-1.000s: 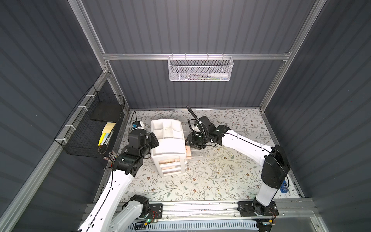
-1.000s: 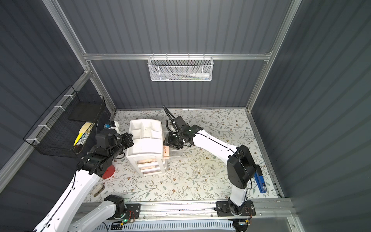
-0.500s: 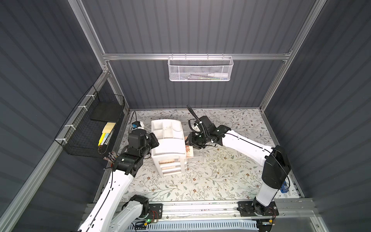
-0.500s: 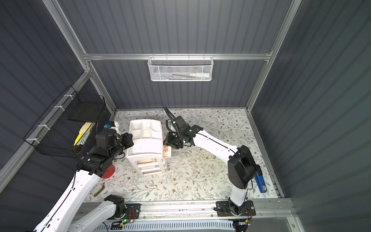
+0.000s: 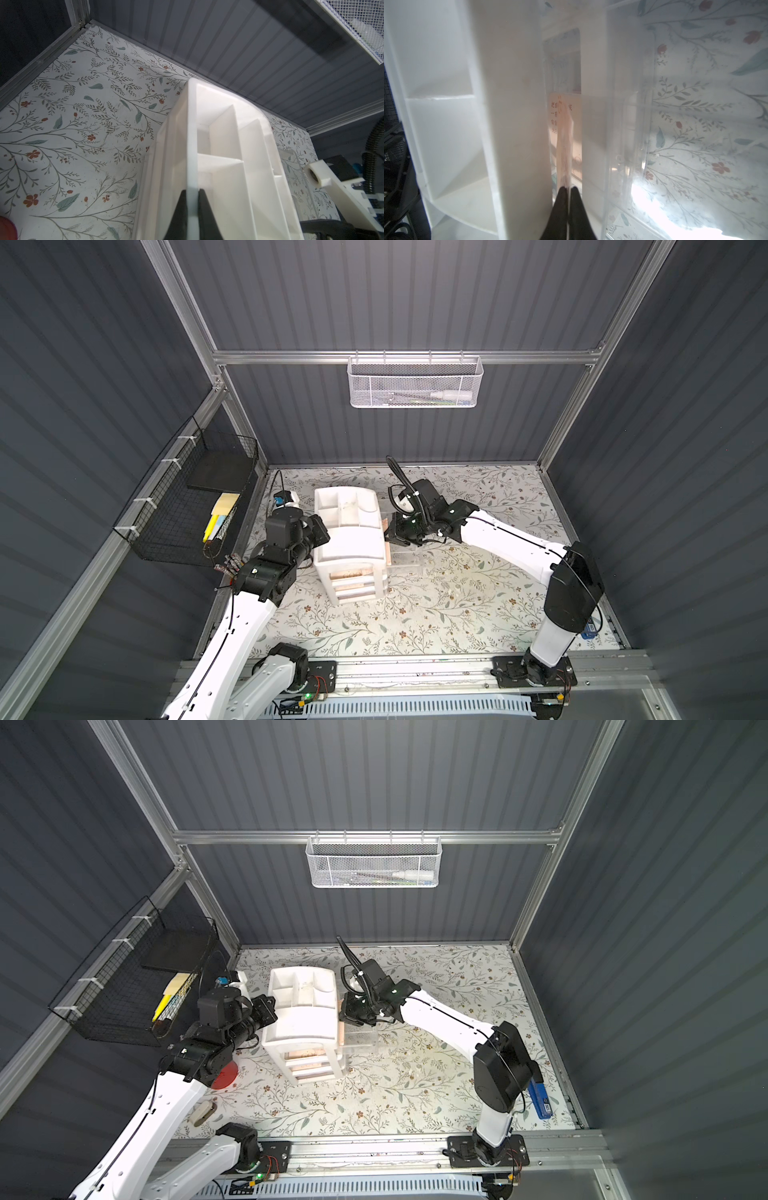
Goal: Take the postcards out of the drawer
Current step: Pick up the postcard from the drawer.
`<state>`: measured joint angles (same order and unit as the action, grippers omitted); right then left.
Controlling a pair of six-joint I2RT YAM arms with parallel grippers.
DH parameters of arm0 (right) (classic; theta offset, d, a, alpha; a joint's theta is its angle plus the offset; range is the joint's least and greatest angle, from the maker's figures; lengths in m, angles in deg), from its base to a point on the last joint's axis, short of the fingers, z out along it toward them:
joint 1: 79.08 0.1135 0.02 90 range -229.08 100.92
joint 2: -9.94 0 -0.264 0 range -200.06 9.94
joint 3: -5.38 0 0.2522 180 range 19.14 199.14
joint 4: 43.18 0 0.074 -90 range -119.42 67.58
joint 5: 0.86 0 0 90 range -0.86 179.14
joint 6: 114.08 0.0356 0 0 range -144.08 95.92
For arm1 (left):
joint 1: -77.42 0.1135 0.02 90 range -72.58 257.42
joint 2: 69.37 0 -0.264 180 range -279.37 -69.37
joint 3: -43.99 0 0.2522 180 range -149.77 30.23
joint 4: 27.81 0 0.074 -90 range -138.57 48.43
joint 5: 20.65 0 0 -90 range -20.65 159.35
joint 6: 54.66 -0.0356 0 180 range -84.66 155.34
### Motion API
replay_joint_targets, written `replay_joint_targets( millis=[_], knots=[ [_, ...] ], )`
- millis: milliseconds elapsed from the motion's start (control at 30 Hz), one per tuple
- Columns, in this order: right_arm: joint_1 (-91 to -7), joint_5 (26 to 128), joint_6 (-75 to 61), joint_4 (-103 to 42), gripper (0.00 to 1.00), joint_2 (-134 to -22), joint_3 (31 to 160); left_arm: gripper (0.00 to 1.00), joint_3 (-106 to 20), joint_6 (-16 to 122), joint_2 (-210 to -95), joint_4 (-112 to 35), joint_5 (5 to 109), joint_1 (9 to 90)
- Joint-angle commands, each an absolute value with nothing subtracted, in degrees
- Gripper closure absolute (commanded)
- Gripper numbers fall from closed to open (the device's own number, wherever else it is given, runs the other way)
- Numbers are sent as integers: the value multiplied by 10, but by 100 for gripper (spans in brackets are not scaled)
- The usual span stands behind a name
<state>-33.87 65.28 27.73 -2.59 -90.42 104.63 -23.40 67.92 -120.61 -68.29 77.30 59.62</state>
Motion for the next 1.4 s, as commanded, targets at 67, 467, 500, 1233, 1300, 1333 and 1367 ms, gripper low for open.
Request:
replay_joint_targets(
  millis=[67, 467, 500, 1233, 1300, 1333, 1367],
  knots=[
    [-331, 643, 251, -26, 98, -854, 1070, 100, -212, 665, -1216, -700, 737, 585],
    [-395, 624, 213, 9, 100, -781, 1049, 100, -223, 656, -1230, -697, 744, 585],
    [-404, 619, 208, 12, 100, -773, 1046, 100, -223, 654, -1231, -695, 744, 585],
    [-712, 560, 89, -6, 100, -637, 884, 100, -237, 632, -1240, -685, 752, 585],
    [-738, 537, 66, -4, 100, -655, 880, 100, -241, 628, -1241, -687, 755, 585],
    [-748, 527, 52, -1, 100, -668, 881, 100, -242, 625, -1241, -687, 755, 585],
    [-755, 515, 38, 0, 100, -683, 883, 100, -243, 624, -1241, -687, 756, 585]
  ],
)
